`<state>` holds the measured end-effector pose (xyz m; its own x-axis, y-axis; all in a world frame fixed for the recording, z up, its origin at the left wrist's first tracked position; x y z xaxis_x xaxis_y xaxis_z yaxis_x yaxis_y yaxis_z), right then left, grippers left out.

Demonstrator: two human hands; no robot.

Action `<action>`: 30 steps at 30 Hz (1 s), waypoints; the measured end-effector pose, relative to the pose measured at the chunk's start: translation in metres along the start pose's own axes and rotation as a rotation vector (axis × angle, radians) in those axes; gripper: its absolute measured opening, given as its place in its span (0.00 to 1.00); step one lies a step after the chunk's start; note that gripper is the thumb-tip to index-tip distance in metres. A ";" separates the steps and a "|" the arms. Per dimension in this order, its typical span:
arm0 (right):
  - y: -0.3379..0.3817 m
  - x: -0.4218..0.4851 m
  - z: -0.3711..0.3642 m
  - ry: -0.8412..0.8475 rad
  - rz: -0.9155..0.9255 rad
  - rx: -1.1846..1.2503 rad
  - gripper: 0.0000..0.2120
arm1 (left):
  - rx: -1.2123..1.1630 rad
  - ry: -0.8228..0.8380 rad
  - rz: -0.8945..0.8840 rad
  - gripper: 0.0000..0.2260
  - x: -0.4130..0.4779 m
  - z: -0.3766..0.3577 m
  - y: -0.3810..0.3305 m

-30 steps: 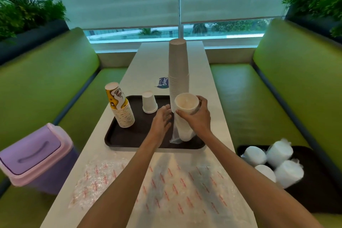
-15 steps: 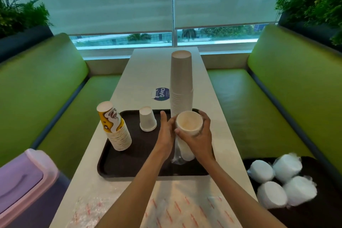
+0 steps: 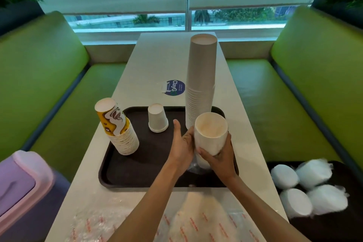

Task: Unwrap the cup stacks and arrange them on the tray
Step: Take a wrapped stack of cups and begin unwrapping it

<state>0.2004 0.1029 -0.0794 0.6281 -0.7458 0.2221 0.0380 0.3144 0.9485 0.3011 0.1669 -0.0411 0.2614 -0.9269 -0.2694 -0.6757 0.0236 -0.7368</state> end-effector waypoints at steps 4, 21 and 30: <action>-0.021 -0.001 0.003 0.097 -0.044 -0.064 0.42 | -0.004 -0.026 0.000 0.32 0.005 0.007 0.011; -0.037 -0.010 0.017 0.445 -0.158 -0.250 0.43 | 0.204 -0.256 0.028 0.21 -0.005 0.003 0.026; 0.039 0.000 0.039 0.194 0.033 -0.094 0.46 | 0.185 -0.188 -0.235 0.29 -0.006 -0.024 -0.027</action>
<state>0.1718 0.0926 -0.0334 0.7678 -0.6098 0.1964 0.0818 0.3973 0.9140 0.3008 0.1626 -0.0046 0.5289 -0.8301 -0.1763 -0.4502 -0.0983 -0.8875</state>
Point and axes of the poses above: each hand's wrist, its own x-axis towards the middle knuckle, its own z-axis out of the back of the hand, y = z × x, the point moved 2 cm from there along x, towards the middle knuckle, and after that the axes turned 9 degrees about y, right-handed, at the moved point
